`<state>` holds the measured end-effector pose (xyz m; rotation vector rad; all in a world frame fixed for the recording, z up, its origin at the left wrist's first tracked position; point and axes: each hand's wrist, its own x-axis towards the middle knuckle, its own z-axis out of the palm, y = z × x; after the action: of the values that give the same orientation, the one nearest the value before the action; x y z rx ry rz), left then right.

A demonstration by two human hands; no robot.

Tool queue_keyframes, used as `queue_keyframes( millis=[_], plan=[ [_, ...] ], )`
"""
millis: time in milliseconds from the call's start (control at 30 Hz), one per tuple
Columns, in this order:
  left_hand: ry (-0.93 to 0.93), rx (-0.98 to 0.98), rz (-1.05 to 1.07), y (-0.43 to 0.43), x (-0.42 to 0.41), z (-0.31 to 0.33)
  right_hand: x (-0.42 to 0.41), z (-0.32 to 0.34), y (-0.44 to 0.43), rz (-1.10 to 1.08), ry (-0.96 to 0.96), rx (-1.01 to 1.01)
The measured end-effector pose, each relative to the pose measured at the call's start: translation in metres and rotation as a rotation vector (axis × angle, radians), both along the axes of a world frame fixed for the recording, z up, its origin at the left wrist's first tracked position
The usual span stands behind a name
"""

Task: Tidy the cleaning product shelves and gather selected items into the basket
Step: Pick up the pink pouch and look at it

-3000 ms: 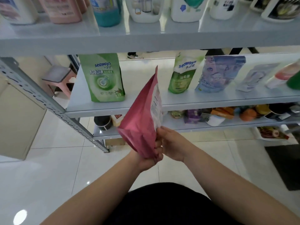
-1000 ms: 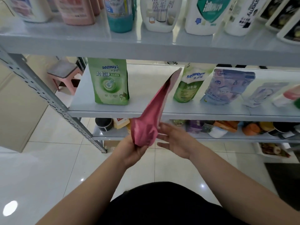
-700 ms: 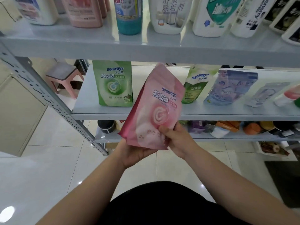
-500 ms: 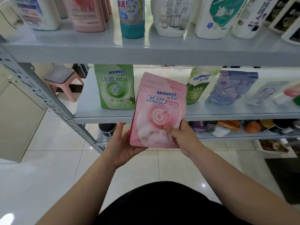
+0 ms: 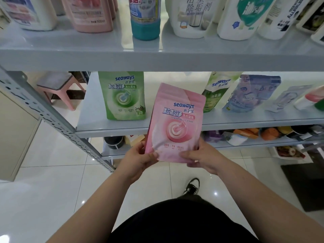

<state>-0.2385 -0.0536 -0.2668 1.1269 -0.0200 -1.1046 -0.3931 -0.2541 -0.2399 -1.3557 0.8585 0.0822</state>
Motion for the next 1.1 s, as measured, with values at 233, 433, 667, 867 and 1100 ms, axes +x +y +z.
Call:
queue_keyframes(
  millis=[233, 433, 667, 867, 1100],
  plan=[
    [-0.179, 0.131, -0.014, -0.06, 0.01, 0.0, 0.031, -0.001, -0.048, -0.077, 0.041, -0.317],
    [-0.548, 0.475, 0.015, -0.111, 0.039, -0.004, 0.078, -0.009, -0.091, 0.094, 0.094, -0.675],
    [-0.492, 0.501, 0.069, -0.14, 0.071, -0.023, 0.113, -0.038, -0.121, -0.014, 0.056, -0.637],
    [-0.599, 0.504, 0.011, -0.133, 0.066, -0.037, 0.132, -0.05, -0.128, -0.104, 0.024, -0.596],
    [-0.967, 0.732, -0.243, -0.128, 0.062, -0.041, 0.112, -0.068, -0.127, 0.221, -0.042, -0.686]
  ],
)
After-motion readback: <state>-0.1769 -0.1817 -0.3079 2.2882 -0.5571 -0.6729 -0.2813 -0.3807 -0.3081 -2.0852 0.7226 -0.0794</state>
